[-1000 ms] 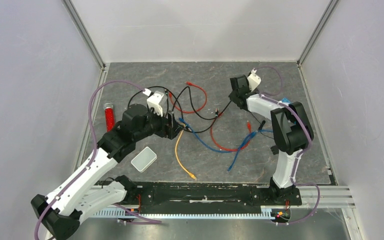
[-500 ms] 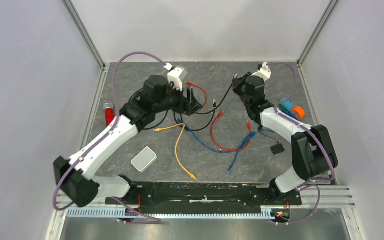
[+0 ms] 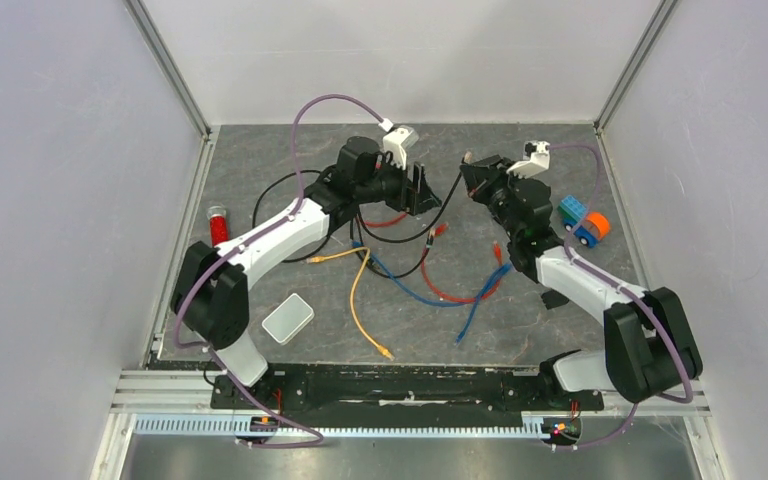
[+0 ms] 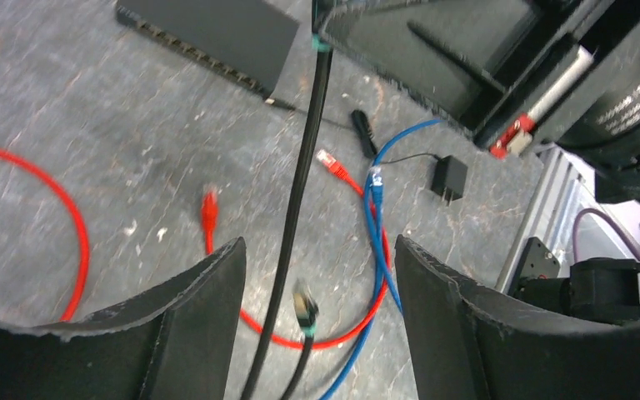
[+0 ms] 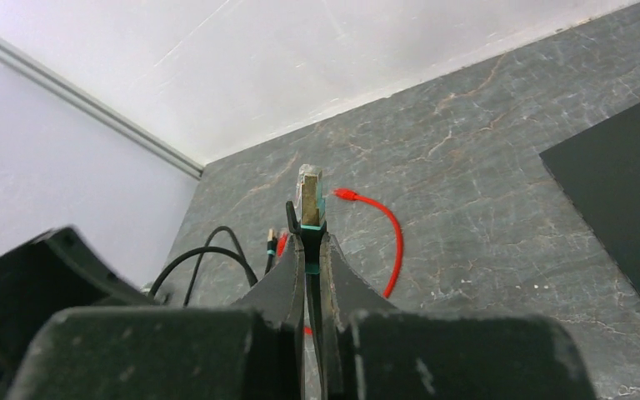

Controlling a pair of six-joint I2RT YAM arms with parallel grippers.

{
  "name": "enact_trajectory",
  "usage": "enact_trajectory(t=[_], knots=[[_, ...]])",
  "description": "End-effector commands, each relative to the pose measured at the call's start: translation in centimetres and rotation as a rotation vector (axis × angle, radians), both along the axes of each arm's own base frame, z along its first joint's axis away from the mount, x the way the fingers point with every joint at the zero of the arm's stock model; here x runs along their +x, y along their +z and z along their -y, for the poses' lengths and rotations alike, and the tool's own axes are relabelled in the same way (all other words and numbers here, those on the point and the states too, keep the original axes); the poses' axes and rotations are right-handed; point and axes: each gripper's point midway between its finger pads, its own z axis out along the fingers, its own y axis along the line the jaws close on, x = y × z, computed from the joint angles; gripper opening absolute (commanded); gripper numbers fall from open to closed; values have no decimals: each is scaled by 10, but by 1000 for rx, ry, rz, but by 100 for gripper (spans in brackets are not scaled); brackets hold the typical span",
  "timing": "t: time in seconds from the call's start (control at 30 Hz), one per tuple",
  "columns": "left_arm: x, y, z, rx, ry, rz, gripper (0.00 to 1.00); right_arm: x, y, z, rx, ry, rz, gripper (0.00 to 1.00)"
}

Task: Insert the plug into the switch port
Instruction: Pick up the connector from the center of the board.

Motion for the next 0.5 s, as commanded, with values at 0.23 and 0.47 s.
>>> enact_trajectory(t=[0.23,0.47], knots=[[21,36,49,-210,-155,121,63,-30,32,-12,101,109,116,0],[25,20,57,-206,-149,115,59,-37,31,-13,147,122,102,0]])
